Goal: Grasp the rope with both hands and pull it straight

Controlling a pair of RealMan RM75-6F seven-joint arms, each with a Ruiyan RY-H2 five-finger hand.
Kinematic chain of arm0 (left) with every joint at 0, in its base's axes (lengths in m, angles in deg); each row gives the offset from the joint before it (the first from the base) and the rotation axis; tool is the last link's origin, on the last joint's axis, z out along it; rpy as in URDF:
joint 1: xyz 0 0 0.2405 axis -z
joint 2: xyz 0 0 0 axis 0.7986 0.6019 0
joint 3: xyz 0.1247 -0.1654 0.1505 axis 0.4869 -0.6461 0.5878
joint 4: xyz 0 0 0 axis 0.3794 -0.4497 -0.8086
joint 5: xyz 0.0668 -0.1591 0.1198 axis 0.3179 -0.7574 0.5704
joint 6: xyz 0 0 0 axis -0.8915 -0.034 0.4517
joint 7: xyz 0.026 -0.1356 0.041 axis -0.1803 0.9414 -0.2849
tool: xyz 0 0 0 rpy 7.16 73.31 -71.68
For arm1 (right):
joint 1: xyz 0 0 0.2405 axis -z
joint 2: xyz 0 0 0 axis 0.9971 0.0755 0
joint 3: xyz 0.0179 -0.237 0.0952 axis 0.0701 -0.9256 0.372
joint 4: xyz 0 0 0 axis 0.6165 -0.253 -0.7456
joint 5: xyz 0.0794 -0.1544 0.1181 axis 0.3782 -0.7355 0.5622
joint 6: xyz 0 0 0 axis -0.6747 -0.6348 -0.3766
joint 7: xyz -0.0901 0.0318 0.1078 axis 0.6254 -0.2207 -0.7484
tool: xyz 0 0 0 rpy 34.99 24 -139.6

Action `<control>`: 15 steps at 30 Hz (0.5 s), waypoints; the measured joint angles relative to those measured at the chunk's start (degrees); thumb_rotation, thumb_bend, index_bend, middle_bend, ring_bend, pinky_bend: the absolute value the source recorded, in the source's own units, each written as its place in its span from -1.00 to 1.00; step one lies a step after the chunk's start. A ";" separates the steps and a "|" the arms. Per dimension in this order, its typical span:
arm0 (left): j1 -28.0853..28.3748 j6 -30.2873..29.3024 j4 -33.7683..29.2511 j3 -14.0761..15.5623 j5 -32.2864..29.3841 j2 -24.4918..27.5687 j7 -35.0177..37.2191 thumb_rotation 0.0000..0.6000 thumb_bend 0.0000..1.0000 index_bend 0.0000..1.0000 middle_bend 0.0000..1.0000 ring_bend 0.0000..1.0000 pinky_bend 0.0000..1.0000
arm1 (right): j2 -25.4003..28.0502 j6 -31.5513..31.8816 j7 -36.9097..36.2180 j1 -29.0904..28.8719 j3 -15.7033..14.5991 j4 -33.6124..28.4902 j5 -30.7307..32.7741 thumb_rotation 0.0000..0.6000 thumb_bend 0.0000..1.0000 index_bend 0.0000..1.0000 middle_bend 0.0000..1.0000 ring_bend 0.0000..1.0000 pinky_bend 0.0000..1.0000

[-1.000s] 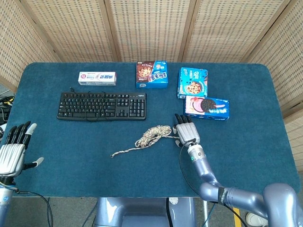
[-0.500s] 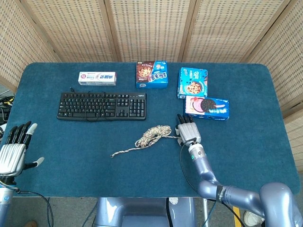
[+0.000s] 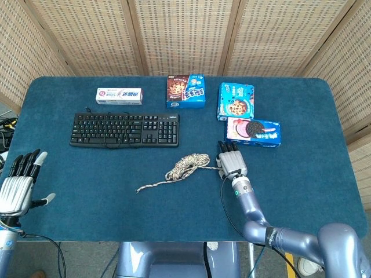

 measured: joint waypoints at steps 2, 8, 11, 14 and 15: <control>0.02 0.09 0.00 0.03 0.03 0.00 0.01 1.00 -1.00 -1.00 -1.00 -1.00 -1.00 | -0.03 -0.08 -0.11 0.00 -0.06 0.07 -0.02 1.00 -0.27 0.07 -1.00 -1.00 -1.00; 0.05 0.21 -0.03 0.09 0.17 0.00 0.03 1.00 -1.00 -1.00 -1.00 -1.00 -1.00 | -0.34 -0.34 -0.13 -0.16 -0.12 0.41 0.30 1.00 -0.24 0.07 -1.00 -1.00 -1.00; 0.06 0.29 -0.03 0.12 0.20 0.00 0.05 1.00 -1.00 -1.00 -1.00 -1.00 -1.00 | -0.55 -0.43 0.11 -0.30 -0.20 0.64 0.56 1.00 -0.22 0.09 -1.00 -1.00 -1.00; 0.11 0.43 0.01 0.13 0.19 -0.01 0.12 1.00 -1.00 -1.00 -1.00 -1.00 -1.00 | -0.73 -0.47 0.26 -0.37 -0.30 0.89 0.70 1.00 -0.18 0.14 -1.00 -1.00 -1.00; 0.12 0.47 0.02 0.13 0.20 -0.01 0.16 1.00 -1.00 -1.00 -1.00 -1.00 -1.00 | -0.79 -0.46 0.26 -0.40 -0.32 1.00 0.68 1.00 -0.16 0.15 -1.00 -1.00 -1.00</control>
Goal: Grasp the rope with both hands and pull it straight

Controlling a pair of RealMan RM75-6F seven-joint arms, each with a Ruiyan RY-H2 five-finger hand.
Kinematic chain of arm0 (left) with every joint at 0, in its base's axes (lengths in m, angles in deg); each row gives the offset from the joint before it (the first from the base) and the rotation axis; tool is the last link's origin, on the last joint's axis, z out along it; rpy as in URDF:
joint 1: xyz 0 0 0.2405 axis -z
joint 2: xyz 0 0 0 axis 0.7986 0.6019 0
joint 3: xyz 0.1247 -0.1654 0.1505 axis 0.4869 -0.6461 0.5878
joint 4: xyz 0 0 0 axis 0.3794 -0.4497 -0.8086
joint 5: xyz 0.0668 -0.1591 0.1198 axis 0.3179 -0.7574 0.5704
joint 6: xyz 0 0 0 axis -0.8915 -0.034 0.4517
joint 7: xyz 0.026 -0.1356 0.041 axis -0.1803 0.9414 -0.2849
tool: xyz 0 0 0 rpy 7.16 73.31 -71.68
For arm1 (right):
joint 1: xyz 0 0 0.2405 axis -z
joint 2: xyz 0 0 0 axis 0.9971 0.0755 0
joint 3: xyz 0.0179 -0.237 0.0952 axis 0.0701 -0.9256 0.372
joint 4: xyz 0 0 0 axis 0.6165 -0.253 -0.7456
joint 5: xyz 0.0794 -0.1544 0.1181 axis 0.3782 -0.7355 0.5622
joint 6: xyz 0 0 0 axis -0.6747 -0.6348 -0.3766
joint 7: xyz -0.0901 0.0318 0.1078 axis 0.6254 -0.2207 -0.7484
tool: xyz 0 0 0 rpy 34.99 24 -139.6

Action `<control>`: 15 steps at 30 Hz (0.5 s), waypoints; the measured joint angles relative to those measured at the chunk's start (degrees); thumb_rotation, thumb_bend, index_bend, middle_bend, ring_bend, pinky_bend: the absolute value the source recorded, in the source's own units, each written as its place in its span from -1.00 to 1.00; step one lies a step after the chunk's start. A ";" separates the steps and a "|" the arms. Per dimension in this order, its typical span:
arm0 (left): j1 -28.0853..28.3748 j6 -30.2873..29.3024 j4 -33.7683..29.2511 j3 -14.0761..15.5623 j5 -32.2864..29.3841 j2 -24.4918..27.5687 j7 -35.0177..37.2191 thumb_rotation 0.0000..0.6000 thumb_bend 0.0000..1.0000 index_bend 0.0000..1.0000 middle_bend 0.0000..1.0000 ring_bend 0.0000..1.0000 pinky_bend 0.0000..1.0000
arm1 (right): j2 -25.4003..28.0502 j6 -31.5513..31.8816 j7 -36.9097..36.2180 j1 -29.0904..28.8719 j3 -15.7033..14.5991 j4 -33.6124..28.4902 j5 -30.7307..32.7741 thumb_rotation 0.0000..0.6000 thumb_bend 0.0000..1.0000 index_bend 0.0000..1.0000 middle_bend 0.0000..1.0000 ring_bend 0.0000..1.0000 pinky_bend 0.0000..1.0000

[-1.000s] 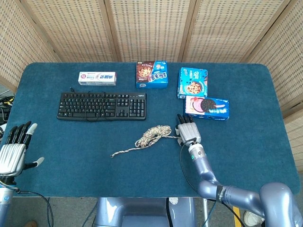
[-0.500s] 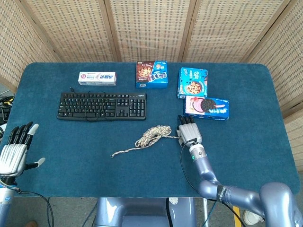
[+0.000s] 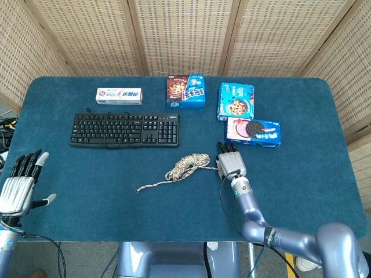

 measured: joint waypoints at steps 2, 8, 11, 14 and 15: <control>0.04 0.07 0.02 0.00 0.03 0.00 0.02 1.00 -1.00 -1.00 -1.00 -1.00 -1.00 | -0.09 0.11 -0.06 -0.03 -0.02 0.17 -0.21 1.00 -0.10 0.19 -1.00 -1.00 -1.00; 0.12 0.33 -0.01 0.11 0.11 -0.11 -0.22 1.00 -1.00 -1.00 -1.00 -1.00 -1.00 | -0.12 0.76 -1.02 0.09 0.08 0.29 -1.55 1.00 -0.07 0.24 -1.00 -1.00 -1.00; 0.24 0.69 -0.08 0.22 0.14 -0.15 -0.29 1.00 -1.00 -1.00 -1.00 -1.00 -1.00 | 0.05 1.00 -1.48 0.24 -0.02 0.22 -2.38 1.00 -0.07 0.26 -1.00 -1.00 -1.00; 0.49 1.33 -0.25 0.35 0.17 -0.19 -0.37 1.00 -1.00 -1.00 -1.00 -1.00 -1.00 | 0.27 1.18 -1.85 0.43 -0.25 0.02 -3.18 1.00 -0.07 0.26 -1.00 -1.00 -1.00; 0.61 1.59 -0.35 0.38 0.16 -0.21 -0.45 1.00 -1.00 -1.00 -1.00 -1.00 -1.00 | 0.37 1.26 -1.95 0.50 -0.37 -0.11 -3.55 1.00 -0.07 0.26 -1.00 -1.00 -1.00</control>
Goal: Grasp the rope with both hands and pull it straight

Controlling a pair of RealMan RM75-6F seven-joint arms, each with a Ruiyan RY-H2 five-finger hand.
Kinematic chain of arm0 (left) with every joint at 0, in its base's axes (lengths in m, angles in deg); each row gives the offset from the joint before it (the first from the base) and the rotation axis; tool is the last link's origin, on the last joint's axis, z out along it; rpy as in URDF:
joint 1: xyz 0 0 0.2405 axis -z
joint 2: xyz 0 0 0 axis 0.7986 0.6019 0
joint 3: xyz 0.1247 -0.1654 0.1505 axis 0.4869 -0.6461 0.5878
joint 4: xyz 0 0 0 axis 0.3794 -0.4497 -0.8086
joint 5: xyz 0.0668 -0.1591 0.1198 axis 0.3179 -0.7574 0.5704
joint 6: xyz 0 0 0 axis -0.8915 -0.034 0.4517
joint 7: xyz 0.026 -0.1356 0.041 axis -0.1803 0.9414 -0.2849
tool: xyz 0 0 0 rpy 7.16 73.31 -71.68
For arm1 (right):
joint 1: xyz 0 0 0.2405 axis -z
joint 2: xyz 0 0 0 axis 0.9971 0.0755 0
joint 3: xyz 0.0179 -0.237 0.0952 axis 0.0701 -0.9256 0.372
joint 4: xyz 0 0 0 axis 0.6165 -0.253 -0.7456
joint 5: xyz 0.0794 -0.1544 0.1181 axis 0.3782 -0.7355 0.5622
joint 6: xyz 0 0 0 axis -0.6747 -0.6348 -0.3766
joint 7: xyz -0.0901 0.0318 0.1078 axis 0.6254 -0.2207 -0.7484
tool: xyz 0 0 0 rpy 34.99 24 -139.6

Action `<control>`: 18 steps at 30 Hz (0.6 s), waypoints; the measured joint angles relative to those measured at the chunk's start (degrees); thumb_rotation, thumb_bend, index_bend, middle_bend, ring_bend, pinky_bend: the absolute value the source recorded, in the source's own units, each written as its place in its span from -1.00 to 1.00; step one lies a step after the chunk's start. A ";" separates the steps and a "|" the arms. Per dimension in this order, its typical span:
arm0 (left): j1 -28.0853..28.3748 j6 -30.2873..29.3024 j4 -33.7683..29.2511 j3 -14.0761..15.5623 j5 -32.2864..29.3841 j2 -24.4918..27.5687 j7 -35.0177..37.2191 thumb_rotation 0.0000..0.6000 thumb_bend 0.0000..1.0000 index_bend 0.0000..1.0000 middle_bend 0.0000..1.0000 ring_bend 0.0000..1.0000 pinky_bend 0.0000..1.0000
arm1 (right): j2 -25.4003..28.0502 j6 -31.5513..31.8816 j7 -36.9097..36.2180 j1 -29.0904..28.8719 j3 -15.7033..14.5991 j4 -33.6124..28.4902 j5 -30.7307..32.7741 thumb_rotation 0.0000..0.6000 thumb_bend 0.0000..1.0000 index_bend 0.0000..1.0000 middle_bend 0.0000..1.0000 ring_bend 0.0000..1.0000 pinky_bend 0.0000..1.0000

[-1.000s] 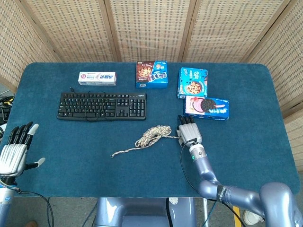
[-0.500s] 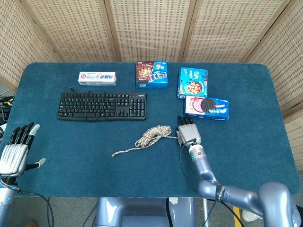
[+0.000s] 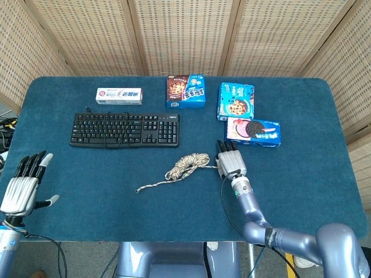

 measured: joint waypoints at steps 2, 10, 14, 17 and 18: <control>0.39 0.74 -0.43 -0.03 -0.16 -0.10 -0.35 1.00 -1.00 -0.96 -1.00 -1.00 -1.00 | 0.14 0.19 -0.10 0.11 -0.23 -0.21 -0.64 1.00 -0.07 0.26 -1.00 -1.00 -1.00; 3.96 6.64 -3.70 -0.97 -2.14 -0.69 -4.13 1.00 -0.89 -0.34 -1.00 -1.00 -1.00 | 0.53 1.20 -0.27 0.71 -1.09 -1.29 -2.83 1.00 -0.07 0.27 -1.00 -1.00 -1.00; 7.60 12.76 -5.52 -1.96 -4.88 -1.91 -6.40 1.00 -0.71 -0.26 -1.00 -1.00 -1.00 | 0.35 1.10 -0.42 0.85 -1.18 -1.39 -3.15 1.00 -0.07 0.27 -1.00 -1.00 -1.00; 11.00 17.85 -6.12 -2.79 -8.14 -3.65 -9.09 1.00 -0.65 -0.23 -1.00 -1.00 -1.00 | 0.26 1.07 -0.36 0.91 -1.33 -1.38 -3.49 1.00 -0.07 0.27 -1.00 -1.00 -1.00; 11.91 18.94 -6.26 -3.02 -9.19 -4.22 -10.14 1.00 -0.64 -0.22 -1.00 -1.00 -1.00 | 0.25 1.07 -0.34 0.92 -1.34 -1.38 -3.52 1.00 -0.07 0.27 -1.00 -1.00 -1.00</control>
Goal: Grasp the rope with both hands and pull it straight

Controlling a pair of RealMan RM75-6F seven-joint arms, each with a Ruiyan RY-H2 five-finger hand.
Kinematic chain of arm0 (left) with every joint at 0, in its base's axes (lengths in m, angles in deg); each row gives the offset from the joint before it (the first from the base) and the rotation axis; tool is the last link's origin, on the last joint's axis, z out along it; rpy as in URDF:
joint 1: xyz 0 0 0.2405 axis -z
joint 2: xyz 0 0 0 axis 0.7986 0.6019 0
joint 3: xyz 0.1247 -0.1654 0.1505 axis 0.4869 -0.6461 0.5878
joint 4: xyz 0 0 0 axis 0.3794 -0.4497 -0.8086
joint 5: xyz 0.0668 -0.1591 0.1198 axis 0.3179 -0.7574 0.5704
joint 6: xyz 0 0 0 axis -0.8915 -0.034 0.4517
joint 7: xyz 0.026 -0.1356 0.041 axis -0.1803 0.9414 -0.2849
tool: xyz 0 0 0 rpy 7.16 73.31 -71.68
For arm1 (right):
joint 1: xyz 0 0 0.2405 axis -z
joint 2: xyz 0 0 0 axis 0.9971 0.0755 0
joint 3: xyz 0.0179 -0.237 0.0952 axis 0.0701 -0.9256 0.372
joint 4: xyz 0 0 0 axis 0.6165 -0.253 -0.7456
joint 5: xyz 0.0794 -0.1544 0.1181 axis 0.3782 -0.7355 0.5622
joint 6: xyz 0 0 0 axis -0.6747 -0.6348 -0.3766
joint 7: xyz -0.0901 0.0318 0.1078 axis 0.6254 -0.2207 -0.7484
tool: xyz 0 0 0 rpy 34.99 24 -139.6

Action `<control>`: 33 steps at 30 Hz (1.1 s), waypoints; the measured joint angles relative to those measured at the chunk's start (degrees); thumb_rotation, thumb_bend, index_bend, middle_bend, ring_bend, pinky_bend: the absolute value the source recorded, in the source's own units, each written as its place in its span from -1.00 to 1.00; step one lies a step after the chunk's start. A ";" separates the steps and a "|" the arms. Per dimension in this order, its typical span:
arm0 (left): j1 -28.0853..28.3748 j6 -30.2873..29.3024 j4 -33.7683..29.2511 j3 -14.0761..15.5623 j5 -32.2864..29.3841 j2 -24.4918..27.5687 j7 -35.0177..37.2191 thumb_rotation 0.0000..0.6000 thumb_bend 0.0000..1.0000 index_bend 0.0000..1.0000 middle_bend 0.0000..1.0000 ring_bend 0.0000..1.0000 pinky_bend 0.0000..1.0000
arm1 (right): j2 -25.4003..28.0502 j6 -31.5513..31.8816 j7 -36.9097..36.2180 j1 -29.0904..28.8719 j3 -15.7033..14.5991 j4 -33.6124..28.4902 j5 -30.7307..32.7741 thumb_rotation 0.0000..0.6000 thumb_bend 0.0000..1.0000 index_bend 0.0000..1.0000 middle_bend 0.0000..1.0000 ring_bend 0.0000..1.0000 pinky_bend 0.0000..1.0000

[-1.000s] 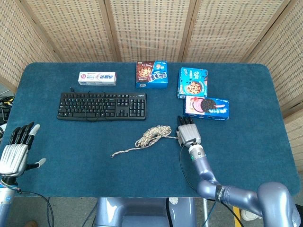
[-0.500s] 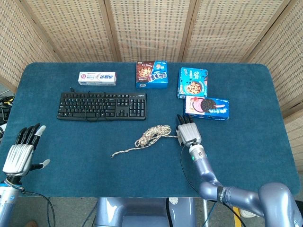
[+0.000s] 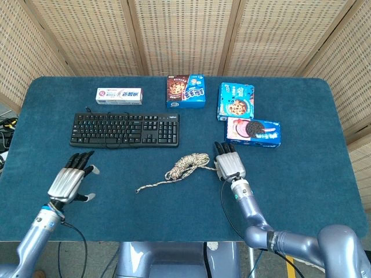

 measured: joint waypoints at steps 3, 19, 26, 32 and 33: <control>2.13 2.04 -0.28 -0.54 -2.42 -1.73 -3.36 1.00 -0.59 -0.20 -1.00 -1.00 -1.00 | -0.03 -0.03 0.01 0.03 0.01 0.00 -0.12 1.00 -0.07 0.27 -1.00 -1.00 -1.00; 11.91 5.75 1.00 -2.94 -16.58 -12.75 -18.10 1.00 -0.46 -0.09 -1.00 -1.00 -1.00 | -0.58 -1.03 -0.07 -0.01 0.17 0.87 -0.31 1.00 -0.07 0.29 -1.00 -1.00 -1.00; 15.06 6.60 4.68 -2.14 -20.07 -17.73 -19.82 1.00 -0.46 -0.07 -1.00 -1.00 -1.00 | -1.08 -1.87 -0.44 0.01 0.06 2.10 -0.36 1.00 -0.07 0.29 -1.00 -1.00 -1.00; 17.40 7.43 6.95 -1.64 -22.01 -19.87 -20.82 1.00 -0.46 -0.07 -1.00 -1.00 -1.00 | -1.82 -2.39 -0.74 0.05 0.04 3.36 -0.32 1.00 -0.07 0.29 -1.00 -1.00 -1.00; 17.68 7.43 7.18 -1.56 -22.28 -20.13 -21.03 1.00 -0.46 -0.07 -1.00 -1.00 -1.00 | -1.94 -2.51 -0.78 0.06 0.02 3.59 -0.35 1.00 -0.07 0.29 -1.00 -1.00 -1.00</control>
